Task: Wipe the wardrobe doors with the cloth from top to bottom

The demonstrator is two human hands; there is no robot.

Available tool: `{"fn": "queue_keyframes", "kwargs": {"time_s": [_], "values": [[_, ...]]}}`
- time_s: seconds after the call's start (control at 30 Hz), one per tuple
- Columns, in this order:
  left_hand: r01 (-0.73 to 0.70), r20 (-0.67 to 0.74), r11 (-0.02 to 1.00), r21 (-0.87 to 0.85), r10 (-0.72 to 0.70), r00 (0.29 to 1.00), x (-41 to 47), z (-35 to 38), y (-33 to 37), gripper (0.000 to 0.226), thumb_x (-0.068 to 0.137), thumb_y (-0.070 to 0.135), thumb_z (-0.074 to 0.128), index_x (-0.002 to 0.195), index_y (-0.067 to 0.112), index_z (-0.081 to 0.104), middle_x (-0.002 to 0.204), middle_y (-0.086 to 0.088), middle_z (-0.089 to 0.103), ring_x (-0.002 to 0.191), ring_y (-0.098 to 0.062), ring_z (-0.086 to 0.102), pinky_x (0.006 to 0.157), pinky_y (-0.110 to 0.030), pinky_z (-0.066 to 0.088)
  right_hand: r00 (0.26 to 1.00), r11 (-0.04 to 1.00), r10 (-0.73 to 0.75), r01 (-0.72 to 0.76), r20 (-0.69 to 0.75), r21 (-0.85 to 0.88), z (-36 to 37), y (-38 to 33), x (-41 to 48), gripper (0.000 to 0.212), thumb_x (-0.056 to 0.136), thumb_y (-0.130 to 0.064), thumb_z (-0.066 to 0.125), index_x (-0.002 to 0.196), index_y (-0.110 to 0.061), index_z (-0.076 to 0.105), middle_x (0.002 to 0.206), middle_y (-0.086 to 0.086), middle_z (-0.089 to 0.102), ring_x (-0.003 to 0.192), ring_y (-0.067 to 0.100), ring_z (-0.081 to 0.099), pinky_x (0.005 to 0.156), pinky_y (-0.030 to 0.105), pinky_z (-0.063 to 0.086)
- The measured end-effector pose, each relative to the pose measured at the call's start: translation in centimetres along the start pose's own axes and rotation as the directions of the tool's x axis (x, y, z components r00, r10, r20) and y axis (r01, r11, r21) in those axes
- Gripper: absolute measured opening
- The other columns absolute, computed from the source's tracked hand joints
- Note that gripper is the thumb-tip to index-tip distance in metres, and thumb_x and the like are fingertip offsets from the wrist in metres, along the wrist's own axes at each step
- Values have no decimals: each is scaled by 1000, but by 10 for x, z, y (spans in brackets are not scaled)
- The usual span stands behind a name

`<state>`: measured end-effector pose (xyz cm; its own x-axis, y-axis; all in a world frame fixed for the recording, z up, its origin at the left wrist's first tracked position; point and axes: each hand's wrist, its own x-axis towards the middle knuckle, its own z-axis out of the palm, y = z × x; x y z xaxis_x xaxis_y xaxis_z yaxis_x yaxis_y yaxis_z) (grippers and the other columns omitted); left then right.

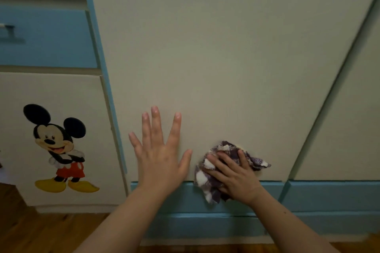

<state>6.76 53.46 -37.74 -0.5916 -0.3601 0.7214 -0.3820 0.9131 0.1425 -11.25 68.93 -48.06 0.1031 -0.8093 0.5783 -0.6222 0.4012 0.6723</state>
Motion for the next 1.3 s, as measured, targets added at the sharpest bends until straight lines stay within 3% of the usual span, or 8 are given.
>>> {"fn": "queue_keyframes", "kwargs": {"time_s": [0.17,0.23,0.33,0.5,0.63,0.83,1.1,1.3], "values": [[49,-40,999,17,-48,998,19,-1,8,84,74,55,37,147,26,10,152,-18,1,138,-40,2,95,-71,4,980,980,195,-194,28,-42,7,35,-56,46,89,-51,34,131,-32,41,158,-1,-4,145,24,-2,112,57,0],[51,-42,998,28,-50,998,23,0,12,83,73,55,38,146,24,15,152,-20,3,137,-43,4,94,-74,7,952,954,299,-298,60,-30,8,45,-75,51,97,-51,15,142,-30,29,158,0,-6,145,24,-3,111,56,1],[60,-38,997,43,-59,998,26,2,17,82,74,57,38,146,23,17,151,-22,5,136,-44,7,93,-75,9,870,873,481,-486,104,29,6,52,-92,65,94,-59,9,150,-28,2,158,4,-8,145,26,-5,111,53,3],[44,-41,998,48,-42,998,29,3,23,80,75,57,36,144,20,23,151,-23,8,136,-43,10,91,-77,12,724,711,677,-689,132,141,0,45,-85,75,90,-68,17,150,-26,-2,145,21,22,144,28,-7,110,48,6],[-10,-62,997,73,15,998,35,-2,26,79,74,55,37,143,20,24,150,-22,9,136,-40,10,91,-77,12,573,531,812,-806,116,263,-8,53,-59,82,88,-71,21,150,-23,-3,143,34,24,144,26,-12,106,49,12],[-66,-132,995,81,77,988,67,-21,32,80,75,56,37,145,22,19,152,-20,7,139,-38,6,95,-74,8,553,521,833,-780,-10,347,-36,108,1,86,83,-76,25,148,-31,-6,151,16,3,143,21,-18,111,47,4],[-73,-118,995,72,82,990,86,-41,34,76,76,56,36,143,21,26,151,-21,16,137,-38,12,93,-76,12,540,550,832,-772,-128,317,-85,183,83,84,77,-71,38,146,-30,13,153,12,8,143,26,-3,106,62,3],[-60,-89,996,66,66,994,103,-59,36,72,77,55,35,139,17,34,145,-24,31,132,-40,24,90,-76,22,428,461,887,-815,-171,352,-105,192,134,83,76,-69,40,145,-29,18,154,17,14,141,30,2,104,68,4]]}}
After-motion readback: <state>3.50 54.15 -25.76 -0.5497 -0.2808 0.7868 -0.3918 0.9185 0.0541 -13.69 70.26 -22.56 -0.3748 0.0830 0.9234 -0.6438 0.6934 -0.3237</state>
